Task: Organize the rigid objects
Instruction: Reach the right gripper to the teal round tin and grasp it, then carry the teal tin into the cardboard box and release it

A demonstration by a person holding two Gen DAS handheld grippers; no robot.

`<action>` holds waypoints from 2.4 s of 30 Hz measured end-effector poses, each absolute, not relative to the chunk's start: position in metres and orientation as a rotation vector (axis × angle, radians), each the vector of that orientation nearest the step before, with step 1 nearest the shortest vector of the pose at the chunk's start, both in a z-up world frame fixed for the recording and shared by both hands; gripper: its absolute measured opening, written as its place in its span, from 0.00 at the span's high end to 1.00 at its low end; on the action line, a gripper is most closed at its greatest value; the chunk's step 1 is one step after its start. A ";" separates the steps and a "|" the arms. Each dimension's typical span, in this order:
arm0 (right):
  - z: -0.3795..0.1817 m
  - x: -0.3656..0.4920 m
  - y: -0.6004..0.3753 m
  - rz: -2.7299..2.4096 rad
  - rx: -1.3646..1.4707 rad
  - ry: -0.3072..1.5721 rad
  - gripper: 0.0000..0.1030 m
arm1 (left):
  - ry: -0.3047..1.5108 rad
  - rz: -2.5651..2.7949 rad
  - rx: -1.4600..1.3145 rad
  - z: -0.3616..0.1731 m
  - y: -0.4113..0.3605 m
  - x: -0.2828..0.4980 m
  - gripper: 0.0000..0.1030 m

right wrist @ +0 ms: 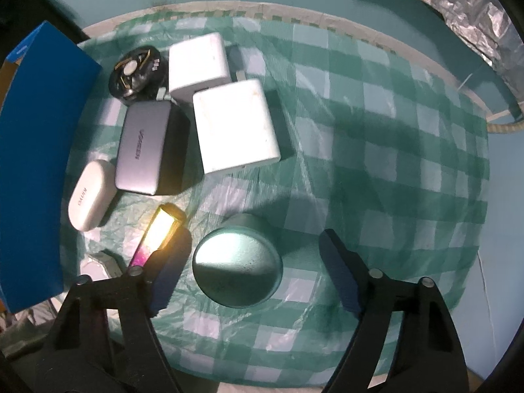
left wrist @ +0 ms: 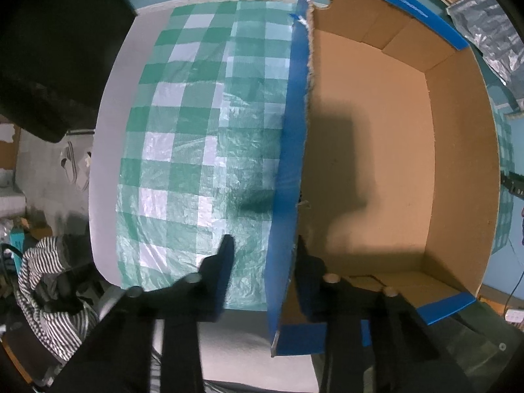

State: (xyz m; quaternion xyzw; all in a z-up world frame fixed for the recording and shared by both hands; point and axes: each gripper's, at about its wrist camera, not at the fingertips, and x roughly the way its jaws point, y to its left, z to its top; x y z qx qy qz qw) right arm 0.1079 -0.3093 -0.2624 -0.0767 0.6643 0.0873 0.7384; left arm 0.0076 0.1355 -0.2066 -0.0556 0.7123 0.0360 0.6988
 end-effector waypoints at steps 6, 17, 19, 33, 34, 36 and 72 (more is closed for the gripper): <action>-0.269 0.108 -0.304 0.194 -0.208 1.454 0.32 | 1.592 0.059 -0.159 -0.210 0.137 0.009 0.85; -0.279 0.095 -0.310 0.200 -0.183 1.457 0.57 | 1.612 0.053 -0.116 -0.218 0.125 0.012 0.87; -0.278 0.093 -0.307 0.205 -0.183 1.457 0.57 | 1.614 0.052 -0.119 -0.218 0.122 0.010 0.87; -0.224 0.093 -0.273 0.266 -0.275 1.436 0.57 | 1.622 0.035 -0.120 -0.220 0.124 0.004 0.88; -0.219 0.094 -0.271 0.275 -0.278 1.434 0.57 | 1.622 0.036 -0.120 -0.220 0.124 0.003 0.88; -0.209 0.097 -0.262 0.299 -0.288 1.427 0.57 | 1.624 0.039 -0.120 -0.221 0.125 0.003 0.87; -0.194 0.158 -0.032 0.671 -0.592 1.365 0.57 | 1.642 0.035 -0.170 -0.232 0.131 -0.003 0.88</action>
